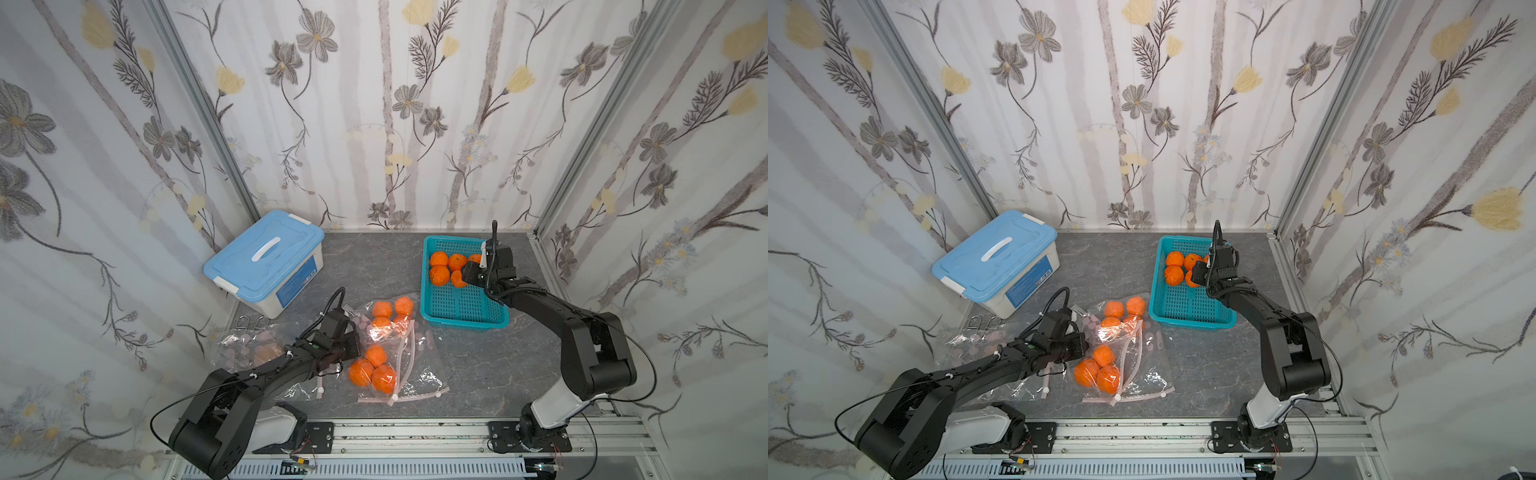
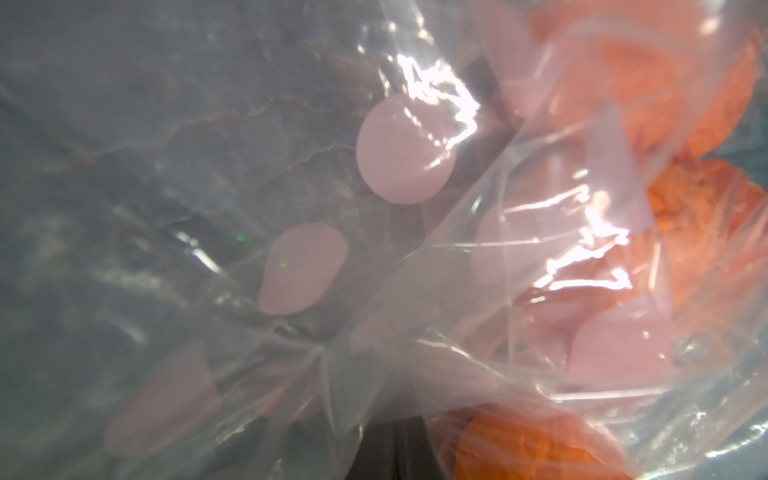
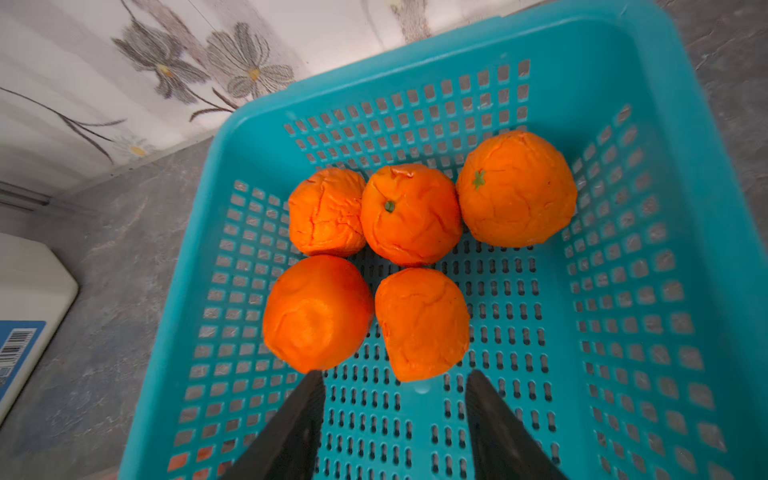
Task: Open the zip-top bag and take out the orange
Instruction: Place the orange in the basket, then pick up the orange from the zipper food storage bag.
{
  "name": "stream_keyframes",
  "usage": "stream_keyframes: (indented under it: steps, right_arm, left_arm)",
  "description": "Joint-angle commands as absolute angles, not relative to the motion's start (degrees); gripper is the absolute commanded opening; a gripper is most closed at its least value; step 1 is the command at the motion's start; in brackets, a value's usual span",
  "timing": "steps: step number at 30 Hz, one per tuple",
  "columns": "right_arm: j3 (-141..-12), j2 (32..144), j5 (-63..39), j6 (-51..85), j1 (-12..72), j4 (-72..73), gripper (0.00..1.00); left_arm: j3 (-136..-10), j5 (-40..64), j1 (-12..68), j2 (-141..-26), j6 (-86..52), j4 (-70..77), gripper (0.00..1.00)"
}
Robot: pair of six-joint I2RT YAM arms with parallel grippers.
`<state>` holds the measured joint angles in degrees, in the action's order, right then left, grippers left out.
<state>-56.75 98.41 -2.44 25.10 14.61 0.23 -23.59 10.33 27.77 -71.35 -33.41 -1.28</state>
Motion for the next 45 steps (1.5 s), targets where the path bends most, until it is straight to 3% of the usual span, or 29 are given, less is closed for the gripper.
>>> stream_keyframes:
  steps: [1, 10, 12, 17, 24, 29, 39, 45]
  right_arm:
    - [-50.7, 90.0, -11.3, 21.8, 17.9, 1.4, 0.48]
    - [-29.8, 73.8, -16.8, 15.8, 36.8, 12.0, 0.29]
    - [-28.4, 74.7, -17.3, 15.7, 40.4, 13.8, 0.22]
    - [-28.2, 79.3, -18.6, 14.1, 50.0, 17.9, 0.2]
    - [-31.8, 87.9, -17.4, 12.3, 53.1, 19.9, 0.17]
    - [-36.0, 94.8, -18.7, 10.4, 54.8, 19.5, 0.25]
    - [-36.7, 97.6, -19.9, 10.4, 57.7, 22.6, 0.64]
    - [-37.5, 99.3, -20.2, 11.3, 59.4, 24.1, 0.72]
  left_arm:
    - [-23.4, 10.1, 27.7, -71.1, -33.0, -1.0, 0.0]
    - [-22.8, 10.4, 27.6, -69.6, -33.4, -1.8, 0.0]
    - [-22.0, 10.4, 27.8, -69.0, -33.8, -1.4, 0.0]
    - [-22.3, 10.4, 27.8, -70.2, -33.8, -1.0, 0.0]
    - [-22.4, 10.5, 27.7, -71.0, -33.9, -0.9, 0.0]
    - [-22.8, 10.5, 27.8, -71.8, -33.9, -0.8, 0.0]
    - [-22.0, 11.3, 27.8, -74.1, -35.3, 1.9, 0.0]
    - [-21.9, 11.6, 27.8, -74.8, -35.8, 2.6, 0.0]
